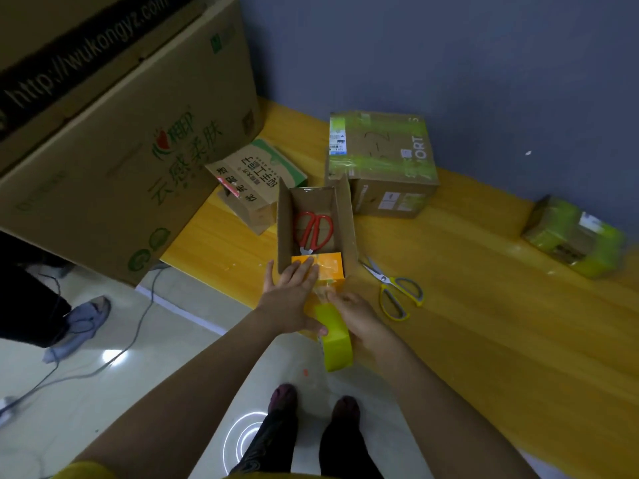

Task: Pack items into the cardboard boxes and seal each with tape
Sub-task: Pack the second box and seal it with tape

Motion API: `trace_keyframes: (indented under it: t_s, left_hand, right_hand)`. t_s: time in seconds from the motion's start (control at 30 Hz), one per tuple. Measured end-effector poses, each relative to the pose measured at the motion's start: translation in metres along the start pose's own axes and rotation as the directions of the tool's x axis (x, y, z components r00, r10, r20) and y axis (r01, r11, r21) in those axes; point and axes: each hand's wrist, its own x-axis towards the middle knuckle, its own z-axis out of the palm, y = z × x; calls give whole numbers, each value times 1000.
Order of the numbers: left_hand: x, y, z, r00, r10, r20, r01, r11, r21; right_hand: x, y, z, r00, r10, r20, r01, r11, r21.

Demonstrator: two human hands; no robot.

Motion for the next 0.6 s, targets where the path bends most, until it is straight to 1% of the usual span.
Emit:
trace_keyframes:
  t_s: [0.1,0.17,0.2,0.23,0.3,0.33,0.37,0.4,0.47,0.53,0.6]
  left_hand:
    - [-3,3,-7,1000,-1,-1,1,998,55]
    - [-3,3,-15,1000,-6,11,5,998,66]
    - [-1,4,-21,1000,-15,-17,16,997,77]
    - [2,4,-26,996,-23,-86,31,994,102]
    - [12,4,-37,963,-8,-268,52,986,160]
    - [19,3,-42,948,13,-317,45,984,175]
    - [28,3,-46,949,46,-312,15,982,190]
    - [36,3,-48,963,69,-262,-15,979,202]
    - [51,4,-48,992,72,-101,-54,983,178]
    - [64,3,-45,997,61,37,-63,995,83]
    - [71,-1,-44,990,89,109,-88,996,-8]
  right_hand:
    - [2,1,9,995,2,-104,4,998,57]
    - [1,0,13,989,-12,-147,28,994,103]
    - [-1,-2,14,985,-25,-171,42,994,97]
    - [-2,-3,16,980,-28,-196,47,995,90]
    - [-2,-2,18,971,-37,-236,65,992,111]
    - [-4,-2,20,966,-45,-253,80,988,130]
    - [-4,-1,21,961,-52,-271,95,985,146]
    - [-6,0,23,958,-58,-281,103,984,147]
    - [-6,2,26,950,-70,-306,113,986,124]
    - [-5,4,28,937,-96,-335,140,984,111]
    - [-4,5,29,928,-104,-357,153,982,112]
